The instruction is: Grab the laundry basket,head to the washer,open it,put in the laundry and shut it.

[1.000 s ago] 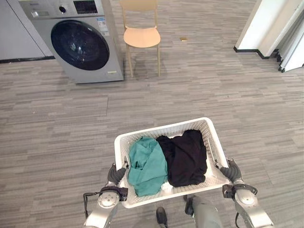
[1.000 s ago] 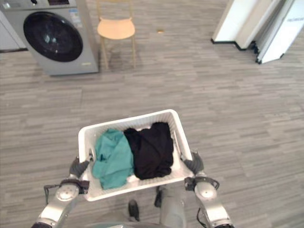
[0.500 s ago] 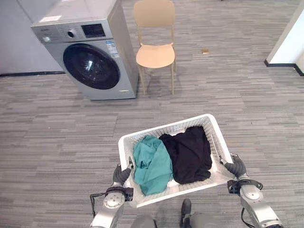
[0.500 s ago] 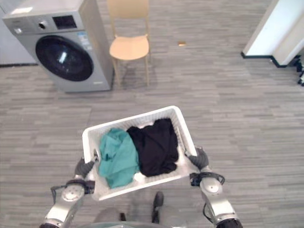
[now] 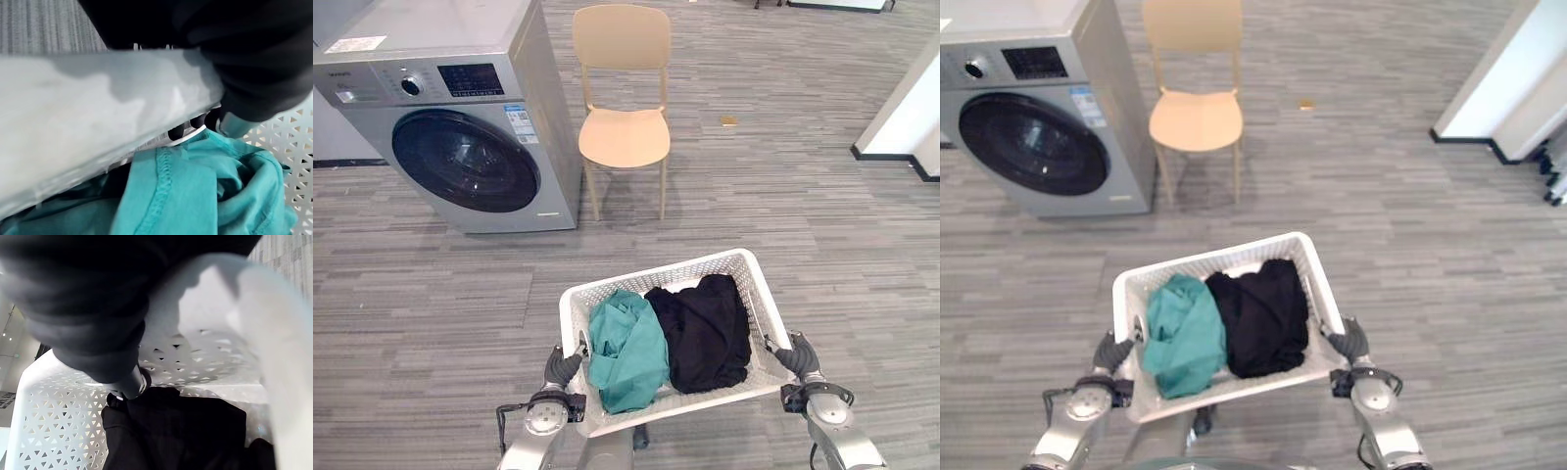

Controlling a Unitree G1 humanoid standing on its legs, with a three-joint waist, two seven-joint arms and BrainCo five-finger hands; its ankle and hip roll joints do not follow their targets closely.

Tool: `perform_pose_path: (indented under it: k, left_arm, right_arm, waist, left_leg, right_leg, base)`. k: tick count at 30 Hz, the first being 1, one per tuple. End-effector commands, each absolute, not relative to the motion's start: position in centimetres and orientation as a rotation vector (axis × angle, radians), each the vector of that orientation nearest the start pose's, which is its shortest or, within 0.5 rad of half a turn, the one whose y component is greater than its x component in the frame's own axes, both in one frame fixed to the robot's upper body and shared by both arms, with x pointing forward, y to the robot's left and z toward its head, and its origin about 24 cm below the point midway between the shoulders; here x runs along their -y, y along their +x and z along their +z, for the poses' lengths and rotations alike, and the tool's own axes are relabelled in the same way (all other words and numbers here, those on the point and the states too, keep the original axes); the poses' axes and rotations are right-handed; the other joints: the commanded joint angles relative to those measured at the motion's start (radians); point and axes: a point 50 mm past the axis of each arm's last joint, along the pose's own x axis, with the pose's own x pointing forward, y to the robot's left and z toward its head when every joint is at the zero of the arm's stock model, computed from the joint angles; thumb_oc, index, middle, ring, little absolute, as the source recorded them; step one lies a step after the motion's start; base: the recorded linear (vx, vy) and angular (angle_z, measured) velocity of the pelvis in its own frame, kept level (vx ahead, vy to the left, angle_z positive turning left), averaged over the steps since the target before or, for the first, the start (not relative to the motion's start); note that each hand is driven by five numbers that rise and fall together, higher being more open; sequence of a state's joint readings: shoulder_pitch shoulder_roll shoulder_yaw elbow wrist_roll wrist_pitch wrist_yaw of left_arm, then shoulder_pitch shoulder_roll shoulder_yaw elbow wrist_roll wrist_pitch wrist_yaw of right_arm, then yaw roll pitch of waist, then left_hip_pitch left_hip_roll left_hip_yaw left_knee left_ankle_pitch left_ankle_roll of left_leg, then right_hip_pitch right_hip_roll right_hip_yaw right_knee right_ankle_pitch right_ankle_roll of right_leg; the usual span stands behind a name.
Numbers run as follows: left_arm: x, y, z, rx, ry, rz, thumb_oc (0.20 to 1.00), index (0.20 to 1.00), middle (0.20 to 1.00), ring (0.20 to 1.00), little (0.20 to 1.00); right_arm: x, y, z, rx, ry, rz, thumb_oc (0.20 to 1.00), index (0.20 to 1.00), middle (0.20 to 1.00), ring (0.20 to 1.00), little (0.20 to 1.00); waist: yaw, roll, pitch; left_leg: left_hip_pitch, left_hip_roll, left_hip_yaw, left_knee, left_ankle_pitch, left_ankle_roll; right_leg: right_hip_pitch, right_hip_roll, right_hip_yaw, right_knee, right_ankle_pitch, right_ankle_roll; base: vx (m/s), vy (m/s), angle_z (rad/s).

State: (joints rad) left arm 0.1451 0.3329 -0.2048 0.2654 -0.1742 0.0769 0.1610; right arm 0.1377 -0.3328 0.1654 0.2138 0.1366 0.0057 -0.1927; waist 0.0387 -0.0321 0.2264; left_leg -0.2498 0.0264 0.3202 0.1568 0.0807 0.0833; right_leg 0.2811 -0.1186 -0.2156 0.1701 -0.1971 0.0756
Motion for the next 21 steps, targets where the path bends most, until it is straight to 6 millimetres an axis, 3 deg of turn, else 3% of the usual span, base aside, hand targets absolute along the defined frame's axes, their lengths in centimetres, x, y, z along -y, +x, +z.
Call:
perform_pose_path:
  k: [1, 4, 6, 7, 8, 9, 13, 15, 18, 19, 20, 21]
  left_arm:
    - [-18.9, 22.4, -0.7, -0.244, 0.184, -0.087, 0.200, 0.200, 0.200, 0.200, 0.200]
    - [-18.8, 22.7, -0.4, -0.232, 0.178, -0.085, 0.200, 0.200, 0.200, 0.200, 0.200]
    - [-18.9, 22.6, -0.1, -0.221, 0.175, -0.083, 0.200, 0.200, 0.200, 0.200, 0.200]
    - [-18.9, 22.6, -0.2, -0.223, 0.174, -0.086, 0.200, 0.200, 0.200, 0.200, 0.200]
    - [-18.9, 22.6, -0.1, -0.221, 0.173, -0.085, 0.200, 0.200, 0.200, 0.200, 0.200]
    - [-18.8, 22.4, -0.3, -0.230, 0.171, -0.090, 0.200, 0.200, 0.200, 0.200, 0.200]
    - [-19.0, 22.3, -0.5, -0.230, 0.176, -0.081, 0.200, 0.200, 0.200, 0.200, 0.200]
    - [-19.1, 22.2, -0.8, -0.236, 0.176, -0.071, 0.200, 0.200, 0.200, 0.200, 0.200]
    - [-19.0, 22.0, -1.0, -0.247, 0.173, -0.074, 0.200, 0.200, 0.200, 0.200, 0.200]
    - [-18.8, 22.0, -1.1, -0.246, 0.167, -0.076, 0.200, 0.200, 0.200, 0.200, 0.200]
    - [-18.4, 22.1, -1.1, -0.247, 0.159, -0.085, 0.200, 0.200, 0.200, 0.200, 0.200]
    - [-18.4, 22.1, -1.1, -0.249, 0.159, -0.091, 0.200, 0.200, 0.200, 0.200, 0.200]
  right_arm:
    - [18.0, 22.6, 0.0, -0.162, -0.006, 0.056, 0.200, 0.200, 0.200, 0.200, 0.200]
    - [17.6, 22.7, 0.0, -0.164, 0.009, 0.075, 0.200, 0.200, 0.200, 0.200, 0.200]
    - [17.6, 22.9, 0.2, -0.159, 0.013, 0.075, 0.200, 0.200, 0.200, 0.200, 0.200]
    - [17.6, 22.9, 0.2, -0.157, 0.017, 0.072, 0.200, 0.200, 0.200, 0.200, 0.200]
    - [17.6, 22.9, 0.2, -0.156, 0.017, 0.073, 0.200, 0.200, 0.200, 0.200, 0.200]
    - [17.9, 22.8, 0.2, -0.160, 0.024, 0.060, 0.200, 0.200, 0.200, 0.200, 0.200]
    - [18.1, 22.6, 0.2, -0.158, 0.034, 0.047, 0.200, 0.200, 0.200, 0.200, 0.200]
    - [18.0, 22.4, 0.0, -0.164, 0.025, 0.052, 0.200, 0.200, 0.200, 0.200, 0.200]
    - [18.3, 21.9, -0.2, -0.176, 0.025, 0.054, 0.200, 0.200, 0.200, 0.200, 0.200]
    - [18.3, 21.8, -0.2, -0.178, 0.026, 0.054, 0.200, 0.200, 0.200, 0.200, 0.200]
    - [18.6, 21.8, -0.4, -0.186, 0.000, 0.051, 0.200, 0.200, 0.200, 0.200, 0.200]
    - [18.9, 21.7, -0.4, -0.186, -0.008, 0.046, 0.200, 0.200, 0.200, 0.200, 0.200]
  waist:
    - [0.018, -0.029, -0.058]
    - [0.003, -0.026, -0.049]
    - [-0.021, -0.011, -0.033]
    - [-0.028, -0.008, -0.031]
    - [-0.029, -0.009, -0.027]
    - [-0.044, -0.008, -0.016]
    - [-0.064, -0.001, -0.003]
    - [-0.086, -0.008, -0.005]
    - [-0.096, -0.021, -0.024]
    - [-0.100, -0.019, -0.032]
    - [-0.111, -0.004, -0.050]
    - [-0.111, 0.004, -0.059]
  left_leg:
    - [0.063, 0.050, -0.040, 0.015, -0.085, -0.067]
    - [0.129, 0.036, -0.033, -0.001, -0.119, -0.054]
    - [0.222, 0.031, -0.017, -0.026, -0.173, -0.050]
    - [0.256, 0.025, -0.030, -0.030, -0.210, -0.057]
    - [0.247, 0.028, -0.018, -0.030, -0.189, -0.052]
    - [0.299, 0.018, -0.040, -0.025, -0.247, -0.061]
    - [0.359, 0.027, -0.060, -0.020, -0.295, -0.079]
    - [0.424, 0.017, -0.080, -0.042, -0.313, -0.089]
    - [0.465, 0.010, -0.108, -0.040, -0.341, -0.102]
    - [0.476, 0.016, -0.117, -0.033, -0.344, -0.106]
    - [0.471, 0.068, -0.127, 0.023, -0.287, -0.146]
    - [0.459, 0.097, -0.131, 0.083, -0.242, -0.160]
  right_leg:
    - [-0.181, -0.025, 0.016, 0.194, 0.110, 0.085]
    - [-0.269, -0.022, 0.017, 0.226, 0.129, 0.076]
    - [-0.351, -0.044, -0.064, 0.151, 0.114, 0.060]
    - [-0.372, -0.048, -0.073, 0.122, 0.101, 0.069]
    - [-0.376, -0.048, -0.084, 0.111, 0.121, 0.058]
    - [-0.410, -0.045, -0.096, 0.013, 0.133, 0.076]
    - [-0.465, -0.051, -0.121, -0.131, 0.196, 0.105]
    - [-0.522, -0.077, -0.101, -0.166, 0.255, 0.117]
    - [-0.497, -0.073, -0.060, -0.158, 0.287, 0.117]
    - [-0.489, -0.074, -0.058, -0.145, 0.297, 0.115]
    - [-0.473, -0.054, -0.059, -0.116, 0.290, 0.090]
    - [-0.457, -0.041, -0.069, -0.110, 0.277, 0.074]
  base:
    - [0.41, 0.268, -0.12]
    - [0.28, 0.147, -0.05]
    - [0.49, 0.156, -0.17]
    - [0.26, 0.045, -0.22]
    - [0.47, 0.031, -0.02]
    - [0.41, -0.006, 0.25]
    - [0.37, -0.028, 0.17]
    - [0.48, -0.093, 0.17]
    - [0.43, -0.112, 0.59]
    - [0.68, -0.308, 0.59]
    - [0.63, -0.341, 0.60]
    - [0.60, -0.375, 1.08]
